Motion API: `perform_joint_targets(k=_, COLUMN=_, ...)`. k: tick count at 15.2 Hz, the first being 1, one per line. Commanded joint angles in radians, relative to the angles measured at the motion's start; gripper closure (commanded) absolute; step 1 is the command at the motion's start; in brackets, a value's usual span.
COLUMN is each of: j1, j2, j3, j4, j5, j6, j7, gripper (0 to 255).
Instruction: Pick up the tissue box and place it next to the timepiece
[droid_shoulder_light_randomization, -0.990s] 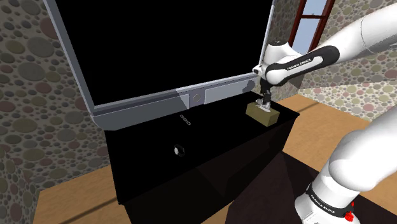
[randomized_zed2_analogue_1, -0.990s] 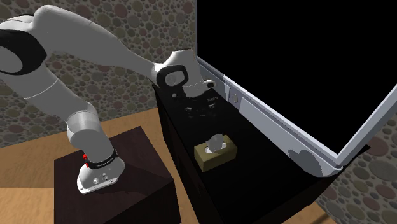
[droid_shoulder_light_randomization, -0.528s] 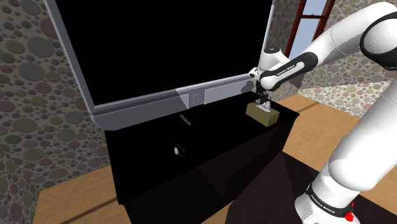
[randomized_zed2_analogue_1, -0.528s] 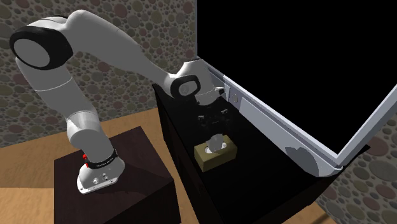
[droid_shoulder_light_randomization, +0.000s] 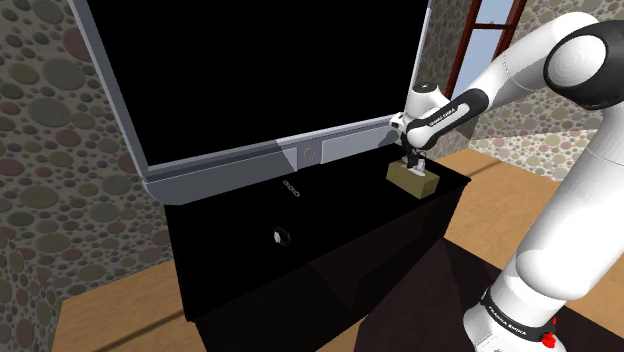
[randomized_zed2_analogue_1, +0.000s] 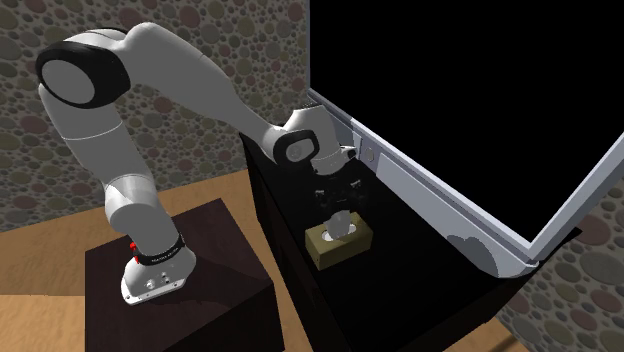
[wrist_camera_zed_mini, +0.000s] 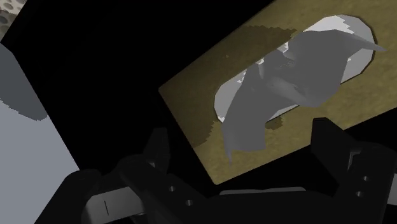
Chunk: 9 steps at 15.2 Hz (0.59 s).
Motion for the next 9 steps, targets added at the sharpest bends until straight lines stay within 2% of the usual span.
perform_joint_targets(k=1, j1=0.000, j2=0.001, j3=0.000, j4=0.000, j5=0.000, j6=0.001, j7=0.000, gripper=0)
perform_joint_targets(k=4, j1=0.000, j2=0.001, j3=0.000, j4=0.000, j5=0.000, j6=0.001, j7=0.000, gripper=0)
perform_joint_targets(k=5, j1=0.000, j2=0.001, j3=0.000, j4=0.000, j5=0.000, j6=0.001, j7=0.000, gripper=255)
perform_joint_targets(k=9, j1=0.000, j2=0.003, j3=0.000, j4=0.002, j5=0.002, j6=0.001, j7=-0.001, gripper=255)
